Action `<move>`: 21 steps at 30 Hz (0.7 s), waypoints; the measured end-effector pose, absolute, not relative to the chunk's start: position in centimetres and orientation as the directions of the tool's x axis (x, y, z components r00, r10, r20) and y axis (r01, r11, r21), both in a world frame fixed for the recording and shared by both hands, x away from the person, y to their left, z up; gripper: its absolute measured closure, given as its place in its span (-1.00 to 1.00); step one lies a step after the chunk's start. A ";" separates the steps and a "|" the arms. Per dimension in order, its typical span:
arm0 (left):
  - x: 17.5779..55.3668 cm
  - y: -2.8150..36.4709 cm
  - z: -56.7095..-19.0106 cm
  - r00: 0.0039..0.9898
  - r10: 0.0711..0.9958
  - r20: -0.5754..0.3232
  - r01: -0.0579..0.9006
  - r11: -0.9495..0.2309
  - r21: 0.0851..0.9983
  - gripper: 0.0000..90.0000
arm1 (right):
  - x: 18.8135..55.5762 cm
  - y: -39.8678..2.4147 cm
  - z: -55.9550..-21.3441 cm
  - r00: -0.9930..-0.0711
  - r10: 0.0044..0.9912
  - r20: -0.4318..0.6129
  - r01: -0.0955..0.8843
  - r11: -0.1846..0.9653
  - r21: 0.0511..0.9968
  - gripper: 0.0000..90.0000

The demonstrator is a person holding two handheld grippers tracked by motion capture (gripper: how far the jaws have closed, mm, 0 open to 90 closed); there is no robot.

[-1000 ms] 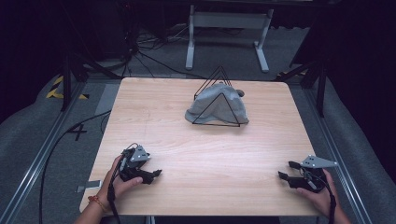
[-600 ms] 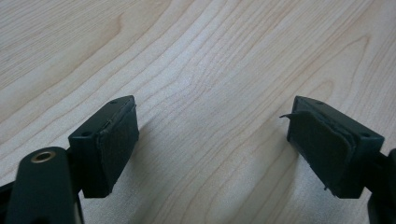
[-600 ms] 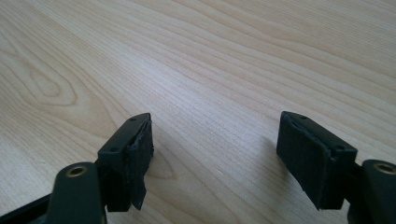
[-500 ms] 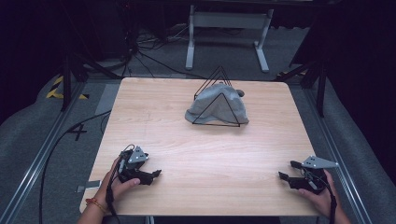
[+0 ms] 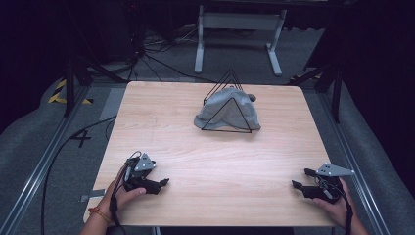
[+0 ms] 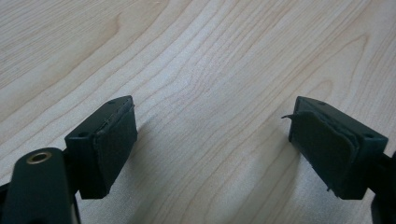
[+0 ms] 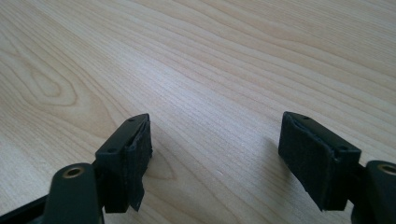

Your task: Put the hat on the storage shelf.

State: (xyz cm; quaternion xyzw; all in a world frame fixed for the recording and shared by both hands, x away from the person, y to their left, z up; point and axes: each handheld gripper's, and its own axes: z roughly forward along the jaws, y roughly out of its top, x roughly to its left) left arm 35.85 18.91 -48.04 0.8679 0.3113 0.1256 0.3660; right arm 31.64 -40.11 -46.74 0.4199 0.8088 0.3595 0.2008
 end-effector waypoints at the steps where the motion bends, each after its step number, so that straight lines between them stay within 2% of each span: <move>1: 35.9 18.9 -48.0 0.774 0.633 -0.010 0.449 -0.538 0.714 -0.65 | 31.6 -40.1 -46.7 -0.567 0.824 -0.022 0.535 0.388 0.750 -0.43; 21: 35.9 18.9 -48.0 0.775 0.632 -0.010 0.449 -0.538 0.714 -0.65 | 31.7 -40.2 -46.7 -0.571 0.821 -0.018 0.536 0.389 0.749 -0.44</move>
